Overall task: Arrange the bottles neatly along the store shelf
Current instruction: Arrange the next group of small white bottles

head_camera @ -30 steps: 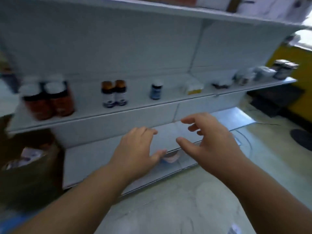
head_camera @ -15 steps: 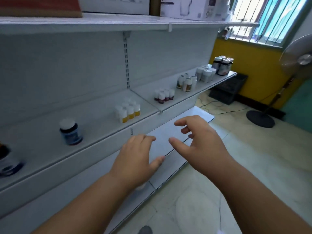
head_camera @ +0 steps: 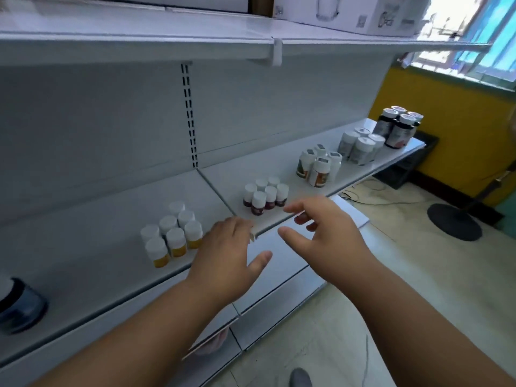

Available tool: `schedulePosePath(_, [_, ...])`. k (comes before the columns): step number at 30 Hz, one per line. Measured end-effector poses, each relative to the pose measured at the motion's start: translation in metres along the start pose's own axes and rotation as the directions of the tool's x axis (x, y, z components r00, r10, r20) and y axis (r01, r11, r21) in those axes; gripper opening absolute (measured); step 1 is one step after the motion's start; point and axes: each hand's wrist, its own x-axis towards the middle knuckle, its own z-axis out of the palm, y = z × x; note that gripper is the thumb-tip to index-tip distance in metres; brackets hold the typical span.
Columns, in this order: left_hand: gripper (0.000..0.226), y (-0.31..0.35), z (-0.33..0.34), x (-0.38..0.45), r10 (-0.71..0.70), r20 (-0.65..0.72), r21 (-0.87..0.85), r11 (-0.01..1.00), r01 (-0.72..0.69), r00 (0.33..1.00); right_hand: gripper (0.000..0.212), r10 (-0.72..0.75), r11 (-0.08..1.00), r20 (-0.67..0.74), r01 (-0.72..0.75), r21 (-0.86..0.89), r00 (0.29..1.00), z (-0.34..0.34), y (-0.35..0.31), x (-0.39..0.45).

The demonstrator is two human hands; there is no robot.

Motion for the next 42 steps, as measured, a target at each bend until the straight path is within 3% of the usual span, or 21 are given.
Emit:
schedulePosePath(6, [0.079,0.008,0.037,0.04,-0.217,0.02,0.059,0.975,0.215,0.976,0.027,-0.254,0.964,0.167,0.262,-0.03,0.953,0.018,0.059,0.095])
schedulePosePath(10, [0.097,0.018,0.056,0.055,-0.403,0.092,0.122,0.912,0.391,0.911,0.035,-0.446,0.865,0.309,0.493,-0.092,0.84,0.038,0.079,0.142])
schedulePosePath(13, [0.107,0.02,0.072,0.059,-0.447,0.094,0.207,0.883,0.422,0.89,0.034,-0.554,0.748,0.369,0.641,-0.171,0.746,0.057,0.09,0.162])
schedulePosePath(17, [0.113,0.017,0.08,0.06,-0.446,0.107,0.255,0.876,0.409,0.888,0.023,-0.606,0.685,0.323,0.684,-0.251,0.727,0.069,0.096,0.163])
schedulePosePath(25, [0.12,0.014,0.075,0.062,-0.451,0.146,0.295,0.869,0.397,0.88,0.028,-0.602,0.7,0.301,0.67,-0.247,0.74,0.071,0.093,0.158])
schedulePosePath(28, [0.119,0.015,0.072,0.063,-0.443,0.17,0.293,0.876,0.384,0.881,0.026,-0.555,0.817,0.221,0.575,-0.034,0.802,0.054,0.083,0.153])
schedulePosePath(29, [0.118,0.014,0.071,0.063,-0.443,0.176,0.294,0.876,0.383,0.879,0.022,-0.5,0.866,0.185,0.49,0.1,0.846,0.043,0.078,0.15])
schedulePosePath(31, [0.119,0.013,0.07,0.063,-0.445,0.194,0.301,0.875,0.379,0.874,0.012,-0.289,0.892,0.228,0.174,0.417,0.93,0.024,0.066,0.142])
schedulePosePath(32, [0.121,0.012,0.07,0.062,-0.447,0.205,0.303,0.875,0.377,0.871,0.01,-0.188,0.824,0.307,-0.02,0.566,0.933,0.016,0.062,0.138])
schedulePosePath(33, [0.121,0.011,0.07,0.062,-0.448,0.213,0.302,0.875,0.378,0.868,0.011,-0.124,0.687,0.39,-0.205,0.697,0.912,0.01,0.059,0.134])
schedulePosePath(34, [0.12,0.011,0.069,0.062,-0.451,0.221,0.297,0.876,0.38,0.865,0.013,-0.097,0.485,0.465,-0.367,0.794,0.88,0.005,0.057,0.131])
schedulePosePath(36, [0.115,0.01,0.068,0.062,-0.449,0.238,0.281,0.881,0.382,0.861,0.021,-0.12,0.088,0.568,-0.562,0.823,0.814,-0.002,0.055,0.124])
schedulePosePath(37, [0.112,0.01,0.068,0.062,-0.444,0.241,0.272,0.885,0.379,0.863,0.026,-0.145,-0.029,0.6,-0.61,0.792,0.787,-0.005,0.055,0.12])
schedulePosePath(39, [0.11,0.009,0.068,0.061,-0.43,0.231,0.261,0.892,0.37,0.873,0.038,-0.214,-0.142,0.636,-0.667,0.731,0.742,-0.008,0.056,0.111])
schedulePosePath(42, [0.111,0.003,0.073,0.062,-0.416,0.215,0.244,0.899,0.363,0.884,0.054,-0.325,-0.174,0.654,-0.723,0.668,0.683,-0.007,0.059,0.101])
